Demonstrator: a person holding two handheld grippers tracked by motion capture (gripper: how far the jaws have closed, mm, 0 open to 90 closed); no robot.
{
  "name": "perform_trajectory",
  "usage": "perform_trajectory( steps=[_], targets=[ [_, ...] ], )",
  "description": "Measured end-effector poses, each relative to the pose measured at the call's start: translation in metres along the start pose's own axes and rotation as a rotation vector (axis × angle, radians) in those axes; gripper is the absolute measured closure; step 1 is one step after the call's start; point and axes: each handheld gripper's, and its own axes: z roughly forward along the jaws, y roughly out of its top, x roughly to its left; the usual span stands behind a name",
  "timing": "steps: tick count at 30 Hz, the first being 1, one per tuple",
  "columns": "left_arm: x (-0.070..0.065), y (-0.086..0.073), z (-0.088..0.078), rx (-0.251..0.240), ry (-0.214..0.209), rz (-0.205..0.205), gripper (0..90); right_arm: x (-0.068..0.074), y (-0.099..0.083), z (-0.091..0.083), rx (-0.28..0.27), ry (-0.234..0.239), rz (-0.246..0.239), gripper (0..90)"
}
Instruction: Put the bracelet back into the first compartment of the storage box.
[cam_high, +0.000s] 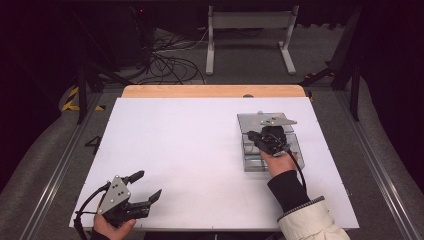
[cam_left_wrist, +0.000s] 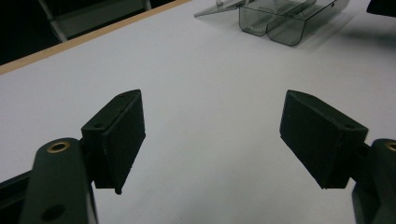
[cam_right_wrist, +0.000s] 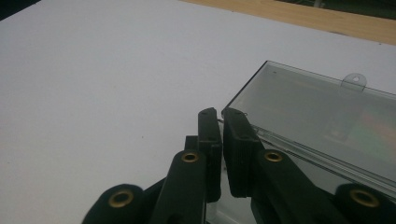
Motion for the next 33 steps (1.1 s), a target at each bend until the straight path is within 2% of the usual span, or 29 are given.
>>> perform_trajectory(
  steps=[13,18,22,26,28,33],
  targets=[
    [0.0,0.0,0.0,0.002,-0.001,0.001,23.0,-0.01,-0.006,0.001,0.04,-0.023,0.027,84.7],
    [0.0,0.0,0.0,0.002,-0.001,0.001,23.0,-0.012,-0.007,0.001,0.049,-0.046,0.006,82.8],
    [0.0,0.0,0.0,0.002,-0.001,-0.001,23.0,-0.014,-0.009,0.0,0.049,-0.073,-0.017,75.4],
    [0.0,0.0,0.0,0.002,-0.001,-0.001,23.0,-0.015,-0.01,0.0,0.043,-0.097,-0.06,58.4],
    [0.0,0.0,0.001,0.001,-0.001,-0.001,23.0,-0.016,-0.011,-0.001,0.039,-0.109,-0.075,53.5],
    [0.0,0.0,0.001,0.0,0.0,-0.001,23.0,-0.017,-0.01,-0.005,0.015,-0.091,-0.077,43.2]
  ],
)
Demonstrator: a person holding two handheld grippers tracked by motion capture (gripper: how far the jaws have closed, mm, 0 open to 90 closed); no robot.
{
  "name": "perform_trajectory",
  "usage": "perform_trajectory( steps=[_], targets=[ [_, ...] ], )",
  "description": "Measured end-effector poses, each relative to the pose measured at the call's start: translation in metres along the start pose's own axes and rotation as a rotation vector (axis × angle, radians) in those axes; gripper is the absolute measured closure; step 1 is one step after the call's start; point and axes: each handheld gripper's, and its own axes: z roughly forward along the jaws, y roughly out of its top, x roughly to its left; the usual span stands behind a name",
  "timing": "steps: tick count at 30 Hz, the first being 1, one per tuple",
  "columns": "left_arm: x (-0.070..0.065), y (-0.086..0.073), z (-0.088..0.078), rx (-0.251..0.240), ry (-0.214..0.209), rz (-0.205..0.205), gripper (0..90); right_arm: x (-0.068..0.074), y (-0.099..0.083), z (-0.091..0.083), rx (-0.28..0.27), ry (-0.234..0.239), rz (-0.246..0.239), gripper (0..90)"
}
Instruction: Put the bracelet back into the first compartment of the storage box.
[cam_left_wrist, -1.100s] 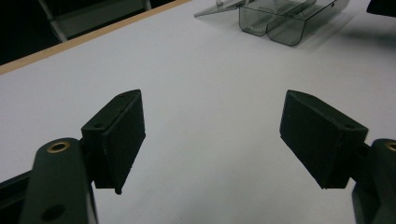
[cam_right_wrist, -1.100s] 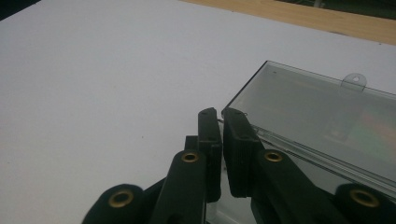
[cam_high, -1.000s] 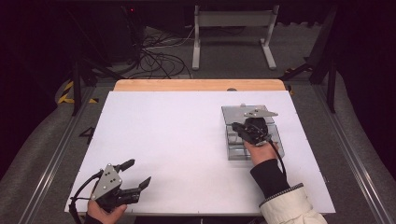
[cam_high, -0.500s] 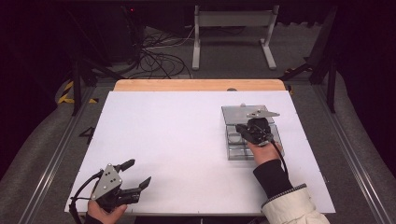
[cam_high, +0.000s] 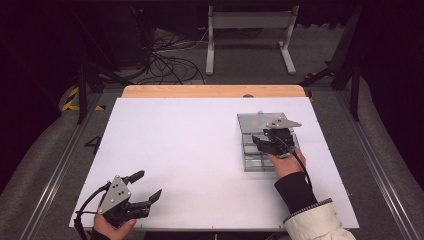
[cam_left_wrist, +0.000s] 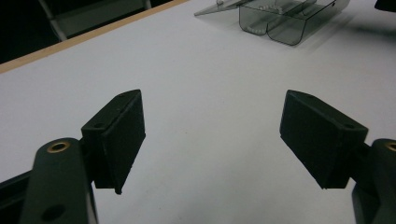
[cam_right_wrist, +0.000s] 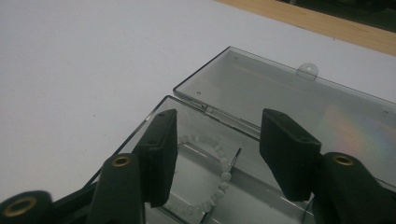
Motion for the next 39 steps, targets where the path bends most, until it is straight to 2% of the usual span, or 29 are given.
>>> perform_trajectory(
  steps=[7,13,25,33,39],
  targets=[
    [0.0,0.0,0.0,0.0,-0.002,0.0,23.0,0.002,0.005,-0.011,-0.051,0.054,0.009,28.5],
    [0.0,0.0,0.0,0.002,-0.001,0.004,23.0,0.006,0.009,-0.024,-0.09,0.092,-0.014,19.3],
    [0.0,0.0,-0.001,0.0,0.001,0.003,23.0,0.017,0.012,-0.051,-0.13,0.153,-0.034,11.8],
    [-0.001,0.0,-0.002,0.001,0.002,-0.004,23.0,0.015,0.01,-0.065,-0.143,0.184,-0.018,8.1],
    [0.0,0.0,-0.003,-0.006,0.006,0.0,23.0,0.016,0.007,-0.073,-0.142,0.197,-0.035,6.2]
  ],
)
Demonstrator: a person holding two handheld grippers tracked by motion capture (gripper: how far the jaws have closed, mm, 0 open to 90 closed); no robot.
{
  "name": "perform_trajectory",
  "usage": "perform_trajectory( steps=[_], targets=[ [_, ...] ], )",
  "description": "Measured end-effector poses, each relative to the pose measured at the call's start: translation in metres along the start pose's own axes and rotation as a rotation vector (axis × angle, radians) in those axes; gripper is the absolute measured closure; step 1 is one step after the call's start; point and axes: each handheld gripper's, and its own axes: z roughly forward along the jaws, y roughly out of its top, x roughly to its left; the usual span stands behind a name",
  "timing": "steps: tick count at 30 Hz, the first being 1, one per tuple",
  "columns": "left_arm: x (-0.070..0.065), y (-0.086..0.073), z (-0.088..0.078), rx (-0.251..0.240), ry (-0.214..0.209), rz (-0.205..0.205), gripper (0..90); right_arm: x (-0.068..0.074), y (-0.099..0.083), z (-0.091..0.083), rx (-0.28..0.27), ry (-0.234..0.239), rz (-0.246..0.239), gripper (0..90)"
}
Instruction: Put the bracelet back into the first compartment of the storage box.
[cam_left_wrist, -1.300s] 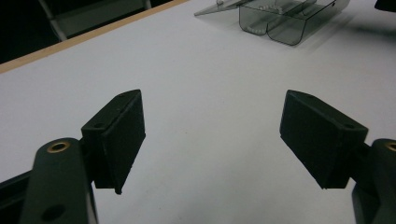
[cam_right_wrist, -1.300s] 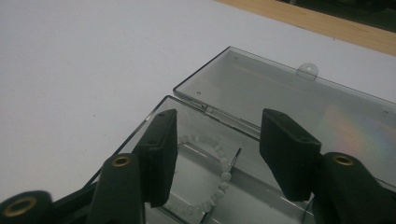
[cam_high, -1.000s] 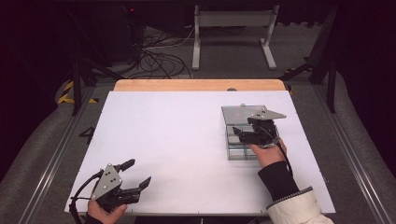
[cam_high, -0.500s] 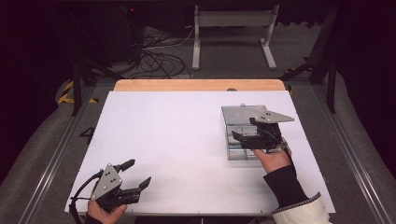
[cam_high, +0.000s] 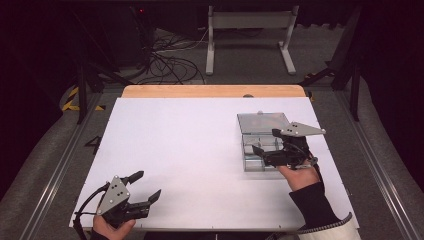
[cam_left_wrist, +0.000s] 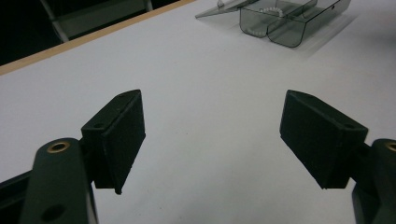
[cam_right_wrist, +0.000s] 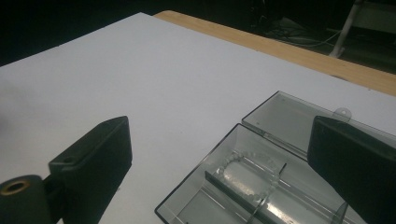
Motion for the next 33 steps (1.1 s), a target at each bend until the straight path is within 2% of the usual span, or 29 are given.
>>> perform_trajectory(
  steps=[7,10,17,22,33],
  targets=[
    [-0.001,0.0,-0.001,0.0,0.004,0.002,22.9,0.004,-0.005,-0.013,-0.006,0.033,-0.001,3.6],
    [0.0,0.0,-0.002,-0.004,0.0,-0.009,23.0,0.006,-0.009,-0.02,-0.008,0.042,-0.005,3.2],
    [-0.001,0.0,-0.002,-0.006,0.003,-0.006,23.0,0.012,-0.02,-0.031,-0.015,0.07,-0.054,3.2],
    [-0.001,0.0,-0.002,-0.005,0.001,-0.004,23.0,0.015,-0.03,-0.037,-0.01,0.087,-0.077,3.2],
    [-0.002,0.0,-0.003,0.001,-0.001,-0.002,23.0,0.014,-0.057,-0.039,-0.001,0.132,-0.074,2.4]
  ],
)
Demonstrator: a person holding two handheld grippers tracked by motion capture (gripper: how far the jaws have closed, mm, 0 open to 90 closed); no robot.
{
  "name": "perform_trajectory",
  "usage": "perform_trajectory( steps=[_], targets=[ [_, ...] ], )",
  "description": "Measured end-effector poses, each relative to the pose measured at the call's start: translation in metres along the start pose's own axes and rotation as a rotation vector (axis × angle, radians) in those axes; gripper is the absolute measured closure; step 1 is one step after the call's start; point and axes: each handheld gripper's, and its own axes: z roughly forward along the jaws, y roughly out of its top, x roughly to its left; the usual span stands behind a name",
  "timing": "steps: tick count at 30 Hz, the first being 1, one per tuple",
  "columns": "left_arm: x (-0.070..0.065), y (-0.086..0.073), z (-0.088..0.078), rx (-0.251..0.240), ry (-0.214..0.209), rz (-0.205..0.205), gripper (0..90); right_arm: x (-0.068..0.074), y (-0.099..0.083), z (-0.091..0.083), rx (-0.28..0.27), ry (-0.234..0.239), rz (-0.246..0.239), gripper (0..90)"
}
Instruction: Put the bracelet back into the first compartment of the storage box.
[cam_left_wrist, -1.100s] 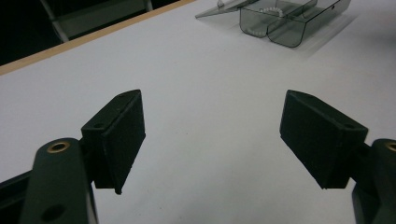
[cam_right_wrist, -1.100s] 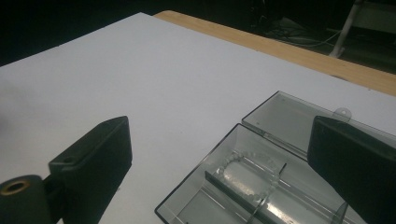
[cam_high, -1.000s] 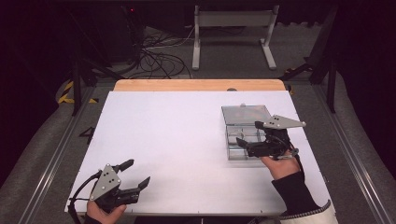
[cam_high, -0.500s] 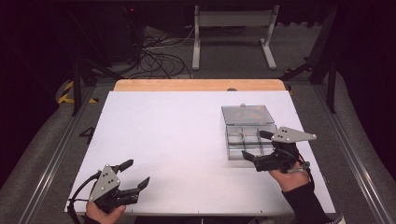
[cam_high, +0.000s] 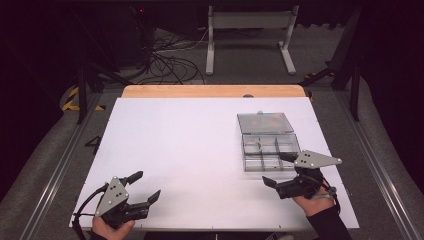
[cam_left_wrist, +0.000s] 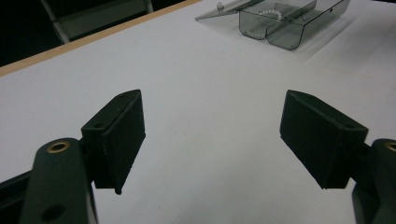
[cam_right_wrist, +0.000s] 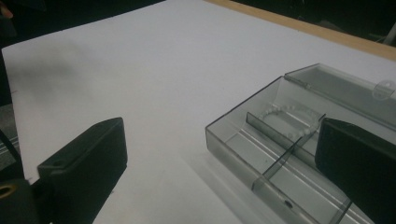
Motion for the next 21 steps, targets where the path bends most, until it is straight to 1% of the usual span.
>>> perform_trajectory(
  steps=[1,4,6,10,11,14,21],
  targets=[
    [-0.001,0.0,0.0,0.0,-0.001,-0.007,23.0,0.0,-0.002,0.0,0.001,0.003,0.002,2.3],
    [-0.001,-0.001,-0.002,-0.003,0.0,-0.002,23.0,0.001,-0.008,-0.001,0.002,0.006,-0.001,2.0],
    [-0.001,-0.001,-0.003,-0.001,-0.002,-0.007,22.9,0.001,-0.012,-0.001,0.001,0.01,-0.003,1.8],
    [-0.001,-0.001,-0.003,-0.001,0.0,0.001,22.9,0.0,-0.02,0.0,0.013,0.008,0.008,1.0],
    [-0.002,-0.002,-0.004,-0.002,-0.002,-0.005,22.9,0.0,-0.022,0.0,0.017,0.009,0.006,0.6],
    [-0.002,-0.002,-0.004,-0.003,-0.002,-0.006,22.9,-0.001,-0.029,0.001,0.027,0.013,0.0,0.0],
    [-0.002,-0.002,-0.004,-0.002,-0.003,-0.003,23.0,-0.002,-0.046,0.001,0.024,0.016,0.012,0.0]
  ],
)
